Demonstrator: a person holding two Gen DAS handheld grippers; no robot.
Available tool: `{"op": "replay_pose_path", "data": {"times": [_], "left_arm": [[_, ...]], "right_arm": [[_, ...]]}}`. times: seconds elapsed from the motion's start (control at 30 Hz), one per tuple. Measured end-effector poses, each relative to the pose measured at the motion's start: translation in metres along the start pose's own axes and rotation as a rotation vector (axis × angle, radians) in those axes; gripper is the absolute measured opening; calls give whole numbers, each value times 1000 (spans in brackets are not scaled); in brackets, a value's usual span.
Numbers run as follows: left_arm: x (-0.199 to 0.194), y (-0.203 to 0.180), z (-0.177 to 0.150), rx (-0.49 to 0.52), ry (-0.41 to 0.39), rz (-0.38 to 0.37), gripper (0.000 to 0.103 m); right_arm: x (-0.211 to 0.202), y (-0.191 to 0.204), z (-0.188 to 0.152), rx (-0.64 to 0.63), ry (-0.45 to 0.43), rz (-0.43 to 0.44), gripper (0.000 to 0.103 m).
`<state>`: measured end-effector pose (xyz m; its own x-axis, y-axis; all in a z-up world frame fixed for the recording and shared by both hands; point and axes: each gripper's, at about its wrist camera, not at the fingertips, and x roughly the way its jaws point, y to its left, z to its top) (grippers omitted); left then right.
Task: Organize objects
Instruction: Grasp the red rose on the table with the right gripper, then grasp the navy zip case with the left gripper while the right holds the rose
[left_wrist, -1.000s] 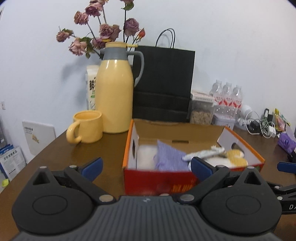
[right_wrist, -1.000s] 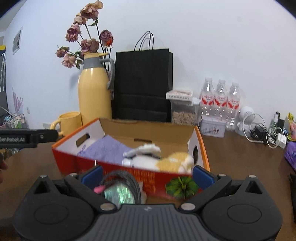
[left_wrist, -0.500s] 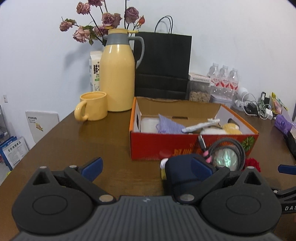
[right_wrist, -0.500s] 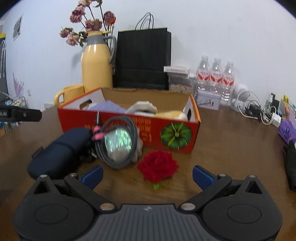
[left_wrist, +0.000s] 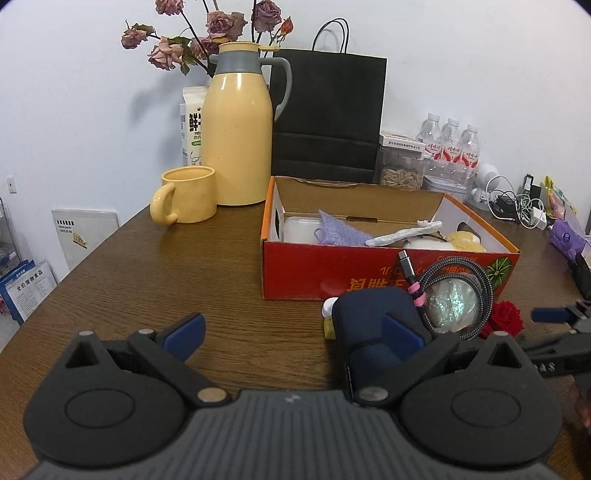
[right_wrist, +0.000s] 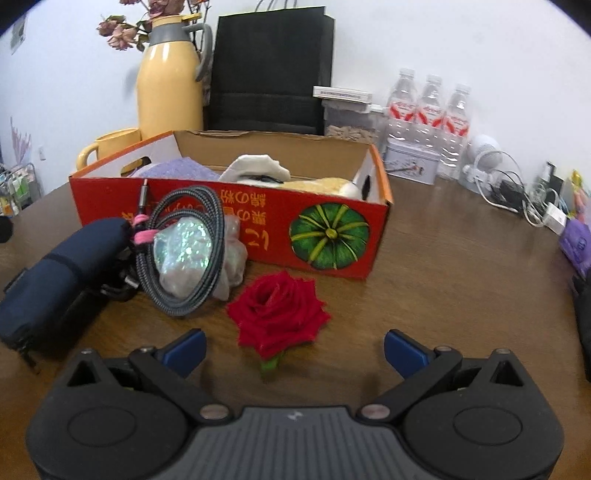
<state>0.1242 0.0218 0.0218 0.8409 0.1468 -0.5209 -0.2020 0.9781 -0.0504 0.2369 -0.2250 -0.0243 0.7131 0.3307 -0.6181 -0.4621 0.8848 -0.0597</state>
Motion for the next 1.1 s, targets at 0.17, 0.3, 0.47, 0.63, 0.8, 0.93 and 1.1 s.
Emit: {"op": "replay_pose_path", "data": {"times": [0.17, 0.3, 0.47, 0.63, 0.8, 0.93, 1.1], "left_arm": [[2, 0, -1, -2, 5, -1, 103], [2, -2, -1, 0, 7, 0, 103], [3, -6, -3, 9, 12, -5, 103], [5, -8, -5, 10, 21, -5, 103], [6, -9, -8, 11, 32, -21, 103], [6, -13, -9, 17, 41, -34, 103], [10, -25, -10, 28, 60, -44, 103]], "right_arm": [[12, 2, 5, -26, -9, 30, 86], [10, -2, 5, 14, -15, 73, 61], [5, -5, 3, 32, -35, 53, 40], [-3, -7, 1, 35, -79, 37, 39], [-16, -4, -3, 27, -136, 20, 38], [-30, 0, -7, 20, -193, -3, 38], [-40, 5, -11, 9, -234, -18, 38]]}}
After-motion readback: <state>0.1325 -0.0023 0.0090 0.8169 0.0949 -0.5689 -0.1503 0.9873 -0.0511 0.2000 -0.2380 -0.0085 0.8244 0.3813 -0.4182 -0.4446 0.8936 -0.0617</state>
